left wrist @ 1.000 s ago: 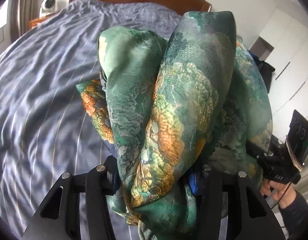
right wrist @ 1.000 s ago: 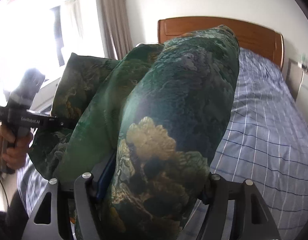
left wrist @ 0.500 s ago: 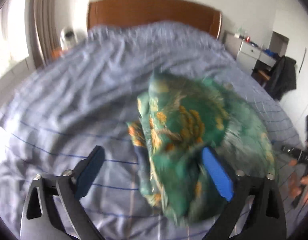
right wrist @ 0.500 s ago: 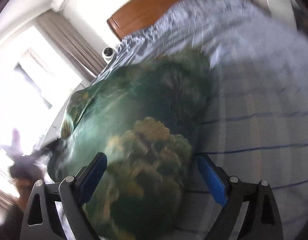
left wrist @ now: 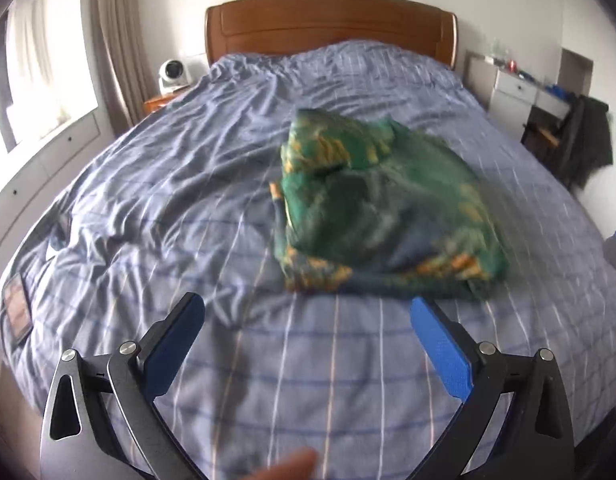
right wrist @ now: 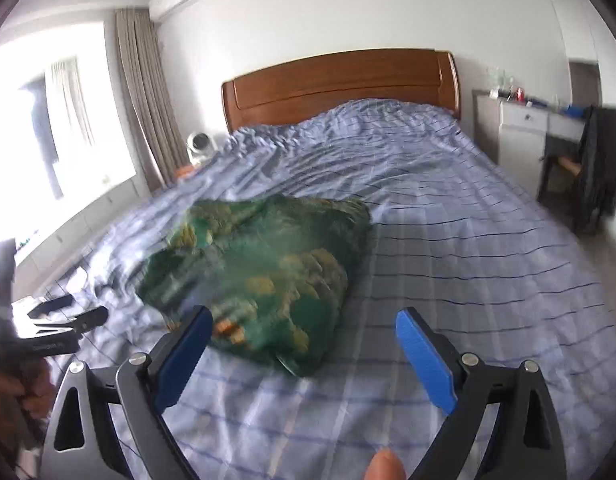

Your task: Fold large clothes

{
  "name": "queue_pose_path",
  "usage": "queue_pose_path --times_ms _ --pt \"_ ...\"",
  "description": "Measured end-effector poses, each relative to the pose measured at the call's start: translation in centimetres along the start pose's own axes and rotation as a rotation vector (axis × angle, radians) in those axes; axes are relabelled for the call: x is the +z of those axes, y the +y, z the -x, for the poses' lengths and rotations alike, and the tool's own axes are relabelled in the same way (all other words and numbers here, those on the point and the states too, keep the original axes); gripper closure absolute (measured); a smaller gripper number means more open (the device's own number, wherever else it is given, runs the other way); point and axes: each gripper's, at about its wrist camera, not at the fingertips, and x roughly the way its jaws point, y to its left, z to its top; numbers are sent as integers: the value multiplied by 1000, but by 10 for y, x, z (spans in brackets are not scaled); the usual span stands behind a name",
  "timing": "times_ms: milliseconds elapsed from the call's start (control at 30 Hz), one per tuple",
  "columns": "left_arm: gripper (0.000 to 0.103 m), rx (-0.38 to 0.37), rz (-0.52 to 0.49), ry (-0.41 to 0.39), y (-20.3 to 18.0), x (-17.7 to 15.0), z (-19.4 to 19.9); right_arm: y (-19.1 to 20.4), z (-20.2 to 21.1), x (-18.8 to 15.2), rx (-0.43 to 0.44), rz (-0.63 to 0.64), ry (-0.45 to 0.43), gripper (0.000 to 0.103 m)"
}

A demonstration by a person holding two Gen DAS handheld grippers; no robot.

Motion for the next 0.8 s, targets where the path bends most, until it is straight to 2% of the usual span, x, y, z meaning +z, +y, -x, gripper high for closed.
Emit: queue_pose_path --times_ms 67,300,400,533,633,800 --pt "0 -8 6 -12 -7 -8 17 11 10 -9 -63 51 -7 7" --pt "0 -20 7 -48 -23 -25 51 39 41 -35 -143 119 33 7" --pt "0 3 -7 -50 -30 -29 60 47 43 -43 -138 122 58 6" --pt "0 -19 16 -38 -30 -32 63 56 50 -48 -126 126 68 2" --pt "0 10 28 -41 -29 -33 66 58 53 -47 -129 114 73 2" --pt "0 -1 -27 -31 -36 -35 70 61 58 -45 -131 90 90 2"
